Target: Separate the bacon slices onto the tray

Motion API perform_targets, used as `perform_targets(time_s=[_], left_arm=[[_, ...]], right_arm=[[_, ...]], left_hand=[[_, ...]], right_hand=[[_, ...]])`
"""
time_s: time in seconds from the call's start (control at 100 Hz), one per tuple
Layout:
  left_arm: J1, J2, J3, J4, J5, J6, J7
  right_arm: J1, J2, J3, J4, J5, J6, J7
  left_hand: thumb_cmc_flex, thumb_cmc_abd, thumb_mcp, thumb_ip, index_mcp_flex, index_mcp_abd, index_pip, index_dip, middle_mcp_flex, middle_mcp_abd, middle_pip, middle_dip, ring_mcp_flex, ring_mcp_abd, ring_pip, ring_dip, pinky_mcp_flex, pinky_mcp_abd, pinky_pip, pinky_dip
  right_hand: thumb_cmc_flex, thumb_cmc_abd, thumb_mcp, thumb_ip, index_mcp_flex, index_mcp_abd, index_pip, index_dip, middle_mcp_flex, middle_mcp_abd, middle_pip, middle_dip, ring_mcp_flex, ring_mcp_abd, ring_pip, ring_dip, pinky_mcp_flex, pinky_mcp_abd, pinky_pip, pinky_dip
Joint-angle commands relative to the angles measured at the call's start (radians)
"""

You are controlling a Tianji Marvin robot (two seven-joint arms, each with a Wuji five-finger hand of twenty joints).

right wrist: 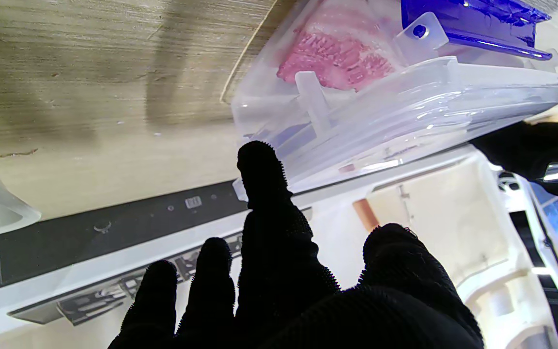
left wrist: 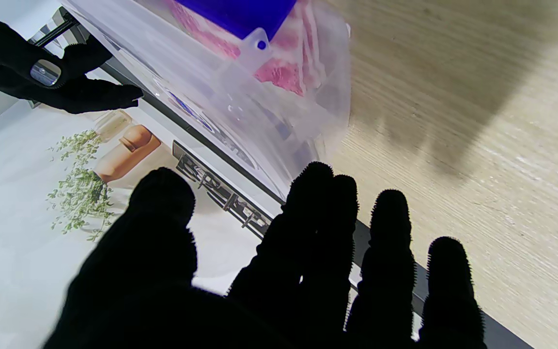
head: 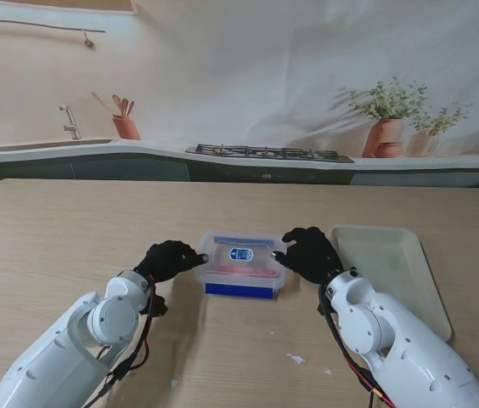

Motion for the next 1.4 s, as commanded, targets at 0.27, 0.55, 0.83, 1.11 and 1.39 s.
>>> perform_targets(time_s=[0.27, 0.55, 0.83, 1.11, 1.39], left_arm=[[0.016, -0.019, 0.001, -0.018, -0.012, -0.022, -0.008], [0.018, -0.020, -0.004, -0.018, -0.009, -0.031, 0.002], [0.018, -0.014, -0.011, -0.016, 0.037, -0.038, 0.010], [0.019, -0.011, -0.014, -0.016, 0.058, -0.043, 0.010], [0.024, -0.011, -0.023, -0.020, 0.066, -0.054, 0.021]], right_arm=[[-0.016, -0.018, 0.001, -0.031, 0.027, -0.013, 0.013], [-0.018, -0.018, 0.003, -0.036, 0.026, -0.019, 0.010], [-0.014, -0.014, -0.005, -0.042, 0.013, -0.021, 0.024], [-0.018, -0.010, -0.002, -0.055, -0.004, -0.032, 0.030], [-0.026, -0.009, 0.002, -0.074, -0.006, -0.040, 0.035]], left_hand=[[0.004, 0.026, 0.020, 0.024, -0.001, -0.135, -0.009, -0.012, -0.022, -0.106, -0.009, -0.016, 0.012, -0.014, -0.017, -0.018, -0.012, 0.013, -0.035, 0.022], [0.003, 0.024, 0.028, 0.024, -0.003, -0.135, -0.008, -0.012, -0.025, -0.107, -0.010, -0.019, 0.011, -0.014, -0.018, -0.020, -0.012, 0.014, -0.038, 0.025], [0.003, 0.014, 0.039, 0.024, 0.000, -0.136, -0.006, -0.011, -0.022, -0.106, -0.009, -0.021, 0.014, -0.015, -0.015, -0.020, -0.012, 0.015, -0.038, 0.030], [-0.001, 0.012, 0.046, 0.024, -0.003, -0.136, -0.001, -0.010, -0.023, -0.105, -0.008, -0.021, 0.013, -0.015, -0.016, -0.021, -0.012, 0.017, -0.037, 0.034], [-0.007, 0.013, 0.052, 0.023, -0.003, -0.136, 0.000, -0.011, -0.023, -0.106, -0.008, -0.022, 0.016, -0.018, -0.014, -0.021, -0.012, 0.016, -0.039, 0.036]], right_hand=[[0.026, 0.048, -0.019, 0.018, -0.019, -0.109, -0.029, -0.017, 0.001, 0.001, -0.010, 0.005, -0.008, -0.001, 0.012, 0.009, -0.019, -0.018, -0.013, 0.018], [0.025, 0.040, -0.019, 0.018, -0.019, -0.113, -0.028, -0.018, 0.000, 0.002, -0.009, 0.005, -0.008, 0.000, 0.014, 0.010, -0.020, -0.018, -0.010, 0.023], [0.029, -0.012, -0.019, 0.021, -0.040, -0.154, -0.031, -0.018, -0.018, 0.001, -0.010, 0.005, -0.009, -0.005, 0.018, 0.013, -0.011, -0.029, -0.007, 0.024], [0.025, -0.035, -0.015, 0.023, -0.061, -0.179, -0.030, -0.014, -0.023, 0.002, -0.013, 0.002, -0.010, -0.003, 0.019, 0.013, -0.007, -0.020, -0.009, 0.022], [0.021, -0.041, -0.012, 0.023, -0.074, -0.192, -0.028, -0.010, -0.022, 0.006, -0.016, 0.000, -0.008, -0.001, 0.018, 0.012, -0.004, -0.016, -0.008, 0.021]])
